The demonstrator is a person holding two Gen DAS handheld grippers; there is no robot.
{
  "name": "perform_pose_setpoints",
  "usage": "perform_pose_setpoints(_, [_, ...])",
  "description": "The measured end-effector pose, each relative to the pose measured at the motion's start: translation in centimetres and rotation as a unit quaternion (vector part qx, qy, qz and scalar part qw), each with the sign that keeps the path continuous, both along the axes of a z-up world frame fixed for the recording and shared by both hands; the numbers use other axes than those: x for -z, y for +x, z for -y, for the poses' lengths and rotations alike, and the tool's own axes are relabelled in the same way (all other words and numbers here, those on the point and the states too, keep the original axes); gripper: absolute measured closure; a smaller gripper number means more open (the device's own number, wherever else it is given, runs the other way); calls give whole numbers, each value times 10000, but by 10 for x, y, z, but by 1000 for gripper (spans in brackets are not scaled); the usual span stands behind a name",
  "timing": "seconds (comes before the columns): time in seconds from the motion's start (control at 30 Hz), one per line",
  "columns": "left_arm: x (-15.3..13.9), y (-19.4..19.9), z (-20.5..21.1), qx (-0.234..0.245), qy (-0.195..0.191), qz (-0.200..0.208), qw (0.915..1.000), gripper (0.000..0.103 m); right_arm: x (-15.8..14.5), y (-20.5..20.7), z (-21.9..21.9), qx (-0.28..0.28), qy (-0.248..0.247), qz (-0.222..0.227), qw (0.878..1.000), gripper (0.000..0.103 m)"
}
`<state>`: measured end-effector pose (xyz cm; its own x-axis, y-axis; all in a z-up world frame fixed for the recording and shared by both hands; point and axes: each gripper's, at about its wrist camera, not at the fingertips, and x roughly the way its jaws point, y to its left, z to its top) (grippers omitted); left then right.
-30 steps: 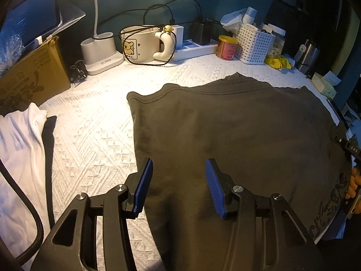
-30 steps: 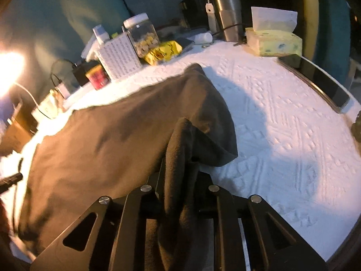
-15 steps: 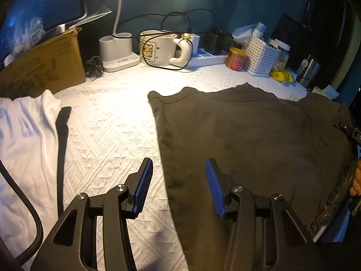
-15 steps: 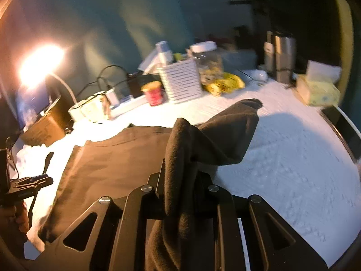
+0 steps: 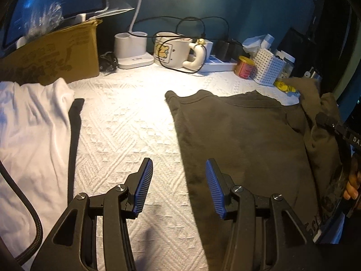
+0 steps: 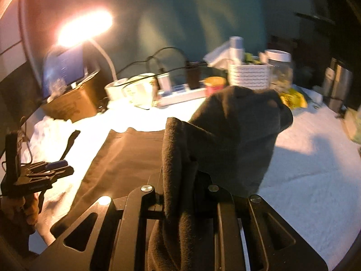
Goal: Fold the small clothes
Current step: 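Fold the lifted side over the shirt with the right gripper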
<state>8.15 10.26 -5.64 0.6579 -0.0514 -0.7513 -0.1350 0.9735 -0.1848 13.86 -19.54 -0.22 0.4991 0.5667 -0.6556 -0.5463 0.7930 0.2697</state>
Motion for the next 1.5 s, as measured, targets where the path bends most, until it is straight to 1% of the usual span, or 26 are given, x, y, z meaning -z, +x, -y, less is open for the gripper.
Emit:
perform_pose_setpoints(0.1, [3,-2,-5,-40,-29,-25,10000,55,0,-5,-21,-309,20,-23,9995,86])
perform_pose_setpoints(0.23, [3,-4,-9,-53,-42,-6,10000,55,9,-9,-56,-778,19,-215,9967,86])
perform_pose_setpoints(0.3, [1,-6,-11,-65,-37,30,10000,55,10,-14,-69,-929,-20,-223,9954,86])
perform_pose_setpoints(0.4, [1,-9,-15,-115,-60,47,9999,55,3,-22,-81,-1113,-24,-119,9937,86])
perform_pose_setpoints(0.57, [1,-12,-19,-165,-57,48,9998,55,-1,-35,-93,-1361,-102,12,9906,86])
perform_pose_setpoints(0.77, [-1,-15,-20,-178,-31,76,9998,55,3,-61,-109,-1786,-206,125,9836,86])
perform_pose_setpoints(0.83, [-1,-15,-20,-175,-26,66,9998,55,9,-68,-118,-2007,-352,67,9790,86])
perform_pose_setpoints(0.9, [-2,-17,-20,-168,-2,71,9998,55,14,-75,-124,-2069,-487,103,9771,85])
perform_pose_setpoints(1.0, [-4,-20,-20,-192,37,86,9998,55,16,-83,-128,-2143,-539,71,9753,85])
perform_pose_setpoints(1.2, [-9,-26,-24,-289,106,139,9994,54,13,-101,-131,-2348,-537,124,9705,85])
perform_pose_setpoints(1.33, [-13,-29,-22,-293,154,182,9993,55,19,-111,-139,-2739,-515,-202,9602,85])
perform_pose_setpoints(1.4, [-15,-31,-19,-257,183,197,9993,55,19,-123,-142,-2848,-603,-114,9566,84])
perform_pose_setpoints(1.5, [-17,-35,-15,-212,217,203,9993,55,16,-135,-141,-3043,-522,-100,9511,83])
